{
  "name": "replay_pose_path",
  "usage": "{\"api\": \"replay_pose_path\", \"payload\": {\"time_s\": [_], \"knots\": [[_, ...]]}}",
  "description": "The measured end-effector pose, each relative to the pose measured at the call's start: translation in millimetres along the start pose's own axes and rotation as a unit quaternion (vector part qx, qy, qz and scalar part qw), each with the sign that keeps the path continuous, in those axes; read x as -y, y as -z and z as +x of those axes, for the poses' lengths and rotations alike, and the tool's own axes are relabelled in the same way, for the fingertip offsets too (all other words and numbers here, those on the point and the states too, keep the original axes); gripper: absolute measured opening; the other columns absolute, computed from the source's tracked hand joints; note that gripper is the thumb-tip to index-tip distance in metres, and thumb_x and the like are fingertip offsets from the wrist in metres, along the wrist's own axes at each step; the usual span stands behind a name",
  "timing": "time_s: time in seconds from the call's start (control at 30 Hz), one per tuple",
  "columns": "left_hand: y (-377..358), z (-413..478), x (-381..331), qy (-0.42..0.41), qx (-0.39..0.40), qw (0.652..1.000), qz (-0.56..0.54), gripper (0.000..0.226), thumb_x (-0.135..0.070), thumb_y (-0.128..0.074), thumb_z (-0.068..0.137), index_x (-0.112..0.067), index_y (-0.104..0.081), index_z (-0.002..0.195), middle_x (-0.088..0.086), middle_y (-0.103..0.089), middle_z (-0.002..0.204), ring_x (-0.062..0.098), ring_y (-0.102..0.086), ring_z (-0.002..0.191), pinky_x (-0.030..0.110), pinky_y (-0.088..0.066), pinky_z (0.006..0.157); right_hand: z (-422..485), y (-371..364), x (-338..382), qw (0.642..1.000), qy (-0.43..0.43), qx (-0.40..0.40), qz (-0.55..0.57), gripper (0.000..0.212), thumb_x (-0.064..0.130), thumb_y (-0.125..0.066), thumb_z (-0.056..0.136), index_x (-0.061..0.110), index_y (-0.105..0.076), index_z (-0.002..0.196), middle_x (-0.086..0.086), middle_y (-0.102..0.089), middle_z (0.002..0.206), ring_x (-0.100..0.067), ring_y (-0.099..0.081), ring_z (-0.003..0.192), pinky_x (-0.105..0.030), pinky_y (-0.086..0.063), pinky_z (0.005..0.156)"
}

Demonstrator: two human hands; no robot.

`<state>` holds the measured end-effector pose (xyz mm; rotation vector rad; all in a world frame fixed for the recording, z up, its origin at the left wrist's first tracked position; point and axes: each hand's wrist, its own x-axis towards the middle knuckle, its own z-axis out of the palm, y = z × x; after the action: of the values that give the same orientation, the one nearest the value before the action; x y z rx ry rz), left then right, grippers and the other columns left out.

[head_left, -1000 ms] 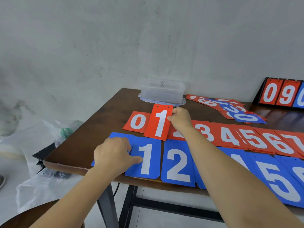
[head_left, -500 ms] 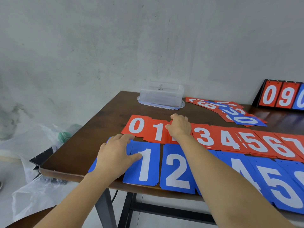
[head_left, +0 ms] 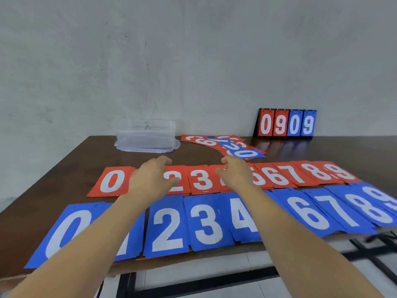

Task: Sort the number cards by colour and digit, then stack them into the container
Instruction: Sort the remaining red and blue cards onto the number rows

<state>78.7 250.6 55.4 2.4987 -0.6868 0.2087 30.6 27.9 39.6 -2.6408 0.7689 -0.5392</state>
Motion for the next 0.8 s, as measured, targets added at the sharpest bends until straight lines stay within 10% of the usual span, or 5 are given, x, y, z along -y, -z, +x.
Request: {"api": "replay_pose_path", "payload": {"time_s": [0.3, 0.8], "knots": [[-51.3, 84.5, -52.3, -0.003, 0.028, 1.0, -0.009, 0.049, -0.043, -0.069, 0.084, -0.026, -0.054, 0.128, -0.007, -0.063, 0.116, 0.013, -0.06, 0.102, 0.036, -0.053, 0.088, 59.5, 33.0, -90.8, 0.995, -0.095, 0.012, -0.03, 0.021, 0.036, -0.061, 0.088, 0.016, -0.062, 0.083, -0.002, -0.061, 0.08, -0.024, -0.063, 0.088, -0.035, -0.054, 0.075], [-160.6, 241.9, -111.9, 0.038, 0.057, 0.998, -0.003, 0.05, -0.038, -0.07, 0.085, -0.021, -0.056, 0.13, -0.001, -0.061, 0.128, 0.017, -0.058, 0.114, 0.04, -0.046, 0.1, 211.3, -3.9, -179.0, 0.973, -0.135, 0.119, -0.146, 0.118, 0.096, -0.043, 0.056, 0.015, -0.04, 0.142, -0.014, -0.033, 0.149, -0.032, -0.028, 0.138, -0.046, -0.025, 0.111]]}}
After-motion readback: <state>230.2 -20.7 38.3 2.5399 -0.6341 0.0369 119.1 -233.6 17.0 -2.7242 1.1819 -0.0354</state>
